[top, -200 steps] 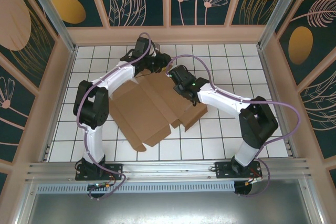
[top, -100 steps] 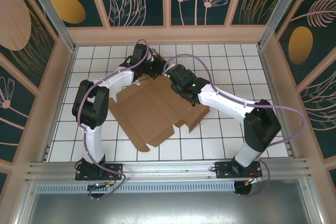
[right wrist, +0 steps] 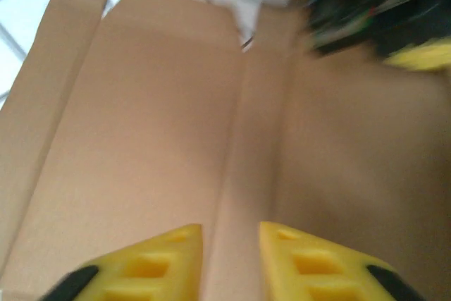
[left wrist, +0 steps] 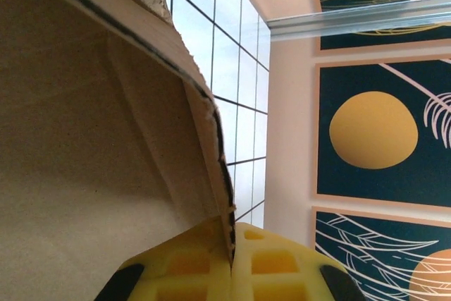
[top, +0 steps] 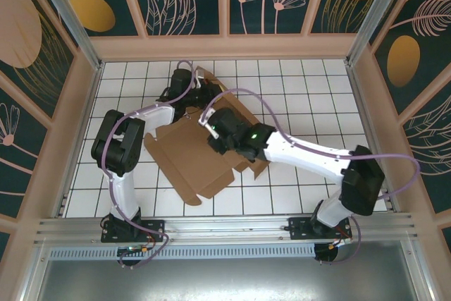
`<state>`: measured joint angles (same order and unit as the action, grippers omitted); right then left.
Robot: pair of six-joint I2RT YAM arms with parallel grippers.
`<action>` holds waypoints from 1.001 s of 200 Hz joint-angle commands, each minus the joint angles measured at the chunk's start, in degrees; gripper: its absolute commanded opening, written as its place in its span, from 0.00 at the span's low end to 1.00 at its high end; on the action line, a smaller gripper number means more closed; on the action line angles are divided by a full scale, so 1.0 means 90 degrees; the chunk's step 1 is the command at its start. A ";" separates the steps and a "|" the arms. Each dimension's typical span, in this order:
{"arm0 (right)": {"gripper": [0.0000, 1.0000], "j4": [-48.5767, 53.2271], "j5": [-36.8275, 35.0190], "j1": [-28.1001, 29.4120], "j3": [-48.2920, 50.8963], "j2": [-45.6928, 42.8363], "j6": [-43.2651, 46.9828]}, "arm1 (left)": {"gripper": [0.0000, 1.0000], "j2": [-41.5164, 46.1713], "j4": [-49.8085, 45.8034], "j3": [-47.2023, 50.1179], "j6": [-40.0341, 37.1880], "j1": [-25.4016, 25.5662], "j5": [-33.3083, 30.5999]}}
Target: Fold the paper box
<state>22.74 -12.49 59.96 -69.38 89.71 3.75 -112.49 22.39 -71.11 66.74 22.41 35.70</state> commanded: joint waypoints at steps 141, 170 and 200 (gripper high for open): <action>0.00 0.0591 -0.0805 -0.0064 0.0732 0.2264 -0.0431 | 0.00 0.1404 -0.0095 0.1408 -0.0900 -0.0186 -0.0826; 0.00 0.0703 -0.1249 -0.0207 0.0786 0.2201 0.0050 | 0.00 0.1859 -0.0422 0.1676 -0.1182 -0.0186 -0.1293; 0.00 0.0567 -0.1518 -0.0432 0.0911 0.2125 0.0455 | 0.00 0.2131 -0.0545 0.2241 -0.1154 -0.0186 -0.1839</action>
<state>22.26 -19.84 58.78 -64.86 108.03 3.01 -94.98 22.20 -54.52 59.11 20.73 24.77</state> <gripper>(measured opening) 0.043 0.049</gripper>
